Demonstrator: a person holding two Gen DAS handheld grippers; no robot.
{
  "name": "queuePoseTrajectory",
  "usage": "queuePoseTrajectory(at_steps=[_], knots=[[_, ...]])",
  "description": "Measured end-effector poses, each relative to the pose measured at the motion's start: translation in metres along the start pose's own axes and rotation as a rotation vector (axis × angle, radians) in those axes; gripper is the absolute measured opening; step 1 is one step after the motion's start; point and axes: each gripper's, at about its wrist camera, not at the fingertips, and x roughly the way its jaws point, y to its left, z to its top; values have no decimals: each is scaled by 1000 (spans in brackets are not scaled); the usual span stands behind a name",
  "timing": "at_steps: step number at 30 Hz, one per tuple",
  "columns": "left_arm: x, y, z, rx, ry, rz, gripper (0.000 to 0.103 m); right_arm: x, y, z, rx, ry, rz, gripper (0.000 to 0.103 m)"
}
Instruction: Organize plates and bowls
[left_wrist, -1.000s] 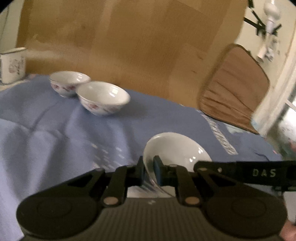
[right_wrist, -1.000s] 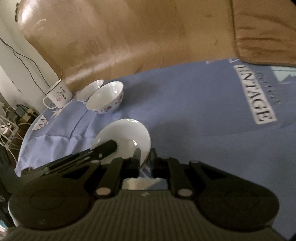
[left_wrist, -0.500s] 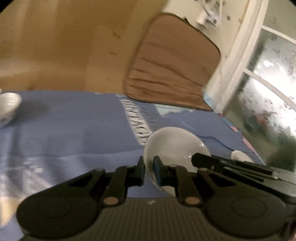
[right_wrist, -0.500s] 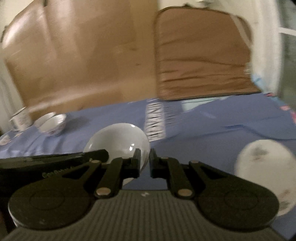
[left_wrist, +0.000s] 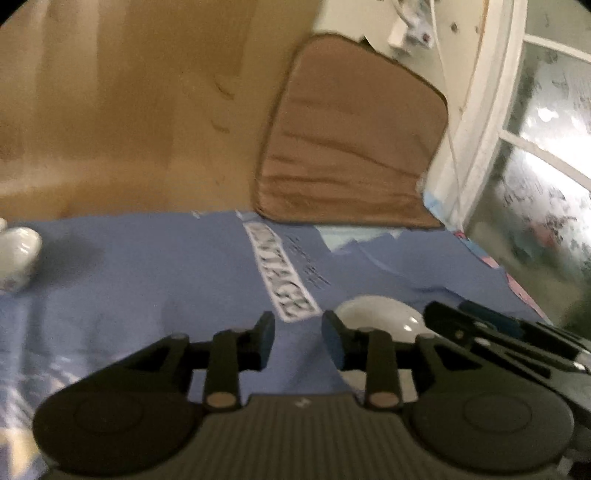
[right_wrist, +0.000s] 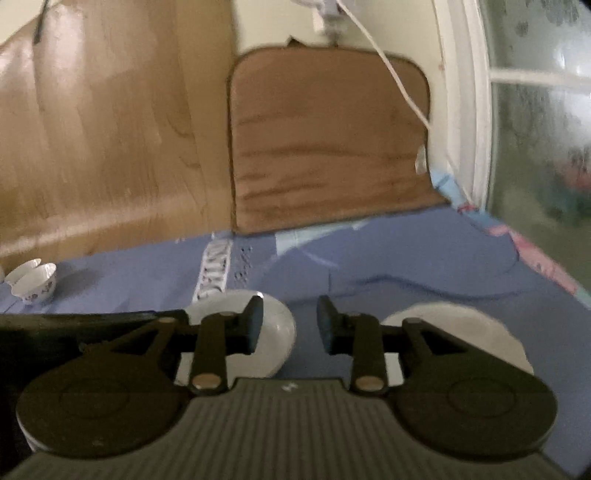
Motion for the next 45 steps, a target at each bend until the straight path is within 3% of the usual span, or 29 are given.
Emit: queuePoseTrajectory(at_steps=[8,17,28,32,40,45], knots=[[-32,51,-6,14,-51,178,32,-9,50,-9,-134,-54,118,35],[-47,119,-19,-52,-42,344,33,7,104,-14,-166,93,273,35],[-71,193,-22,-114,-79,511,38,23,169,-22,-247,191,364,35],[-74,214,-24,-180,-88,528,38,28,185,-22,-262,212,382,35],[-73,244,-32,-326,-61,474,38,46,208,-12,-233,247,406,35],[-73,246,-33,-335,-56,470,38,62,227,2,-193,242,411,35]])
